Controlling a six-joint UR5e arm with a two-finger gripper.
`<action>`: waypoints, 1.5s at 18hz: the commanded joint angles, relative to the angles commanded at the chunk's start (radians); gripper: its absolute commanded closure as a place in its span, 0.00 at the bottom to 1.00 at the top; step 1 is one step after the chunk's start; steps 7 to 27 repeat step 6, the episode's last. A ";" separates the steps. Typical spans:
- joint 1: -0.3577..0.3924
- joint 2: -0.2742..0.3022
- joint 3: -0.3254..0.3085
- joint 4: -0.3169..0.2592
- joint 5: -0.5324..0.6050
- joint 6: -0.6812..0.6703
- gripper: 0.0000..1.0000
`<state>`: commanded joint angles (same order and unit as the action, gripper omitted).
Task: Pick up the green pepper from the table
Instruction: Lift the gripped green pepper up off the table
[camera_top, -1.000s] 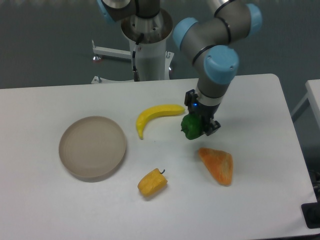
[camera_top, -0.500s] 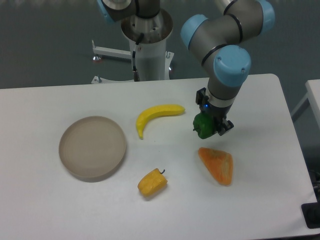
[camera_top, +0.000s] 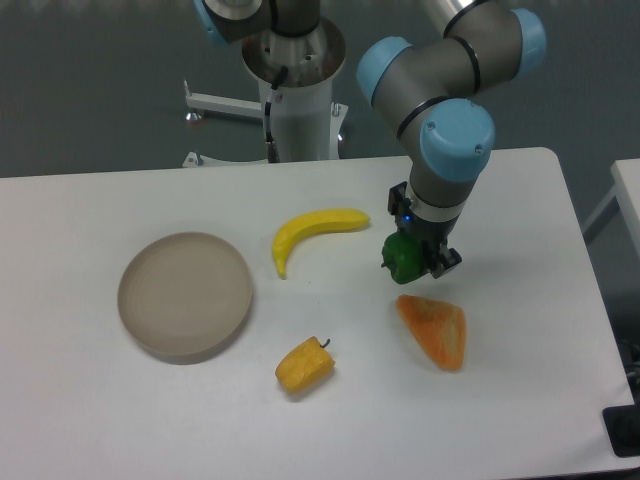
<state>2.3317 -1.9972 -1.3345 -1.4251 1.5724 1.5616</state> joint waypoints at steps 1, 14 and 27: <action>0.000 0.002 -0.002 0.002 0.000 0.000 0.66; 0.000 0.003 -0.006 0.006 -0.008 0.009 0.66; 0.000 0.003 -0.006 0.006 -0.008 0.009 0.66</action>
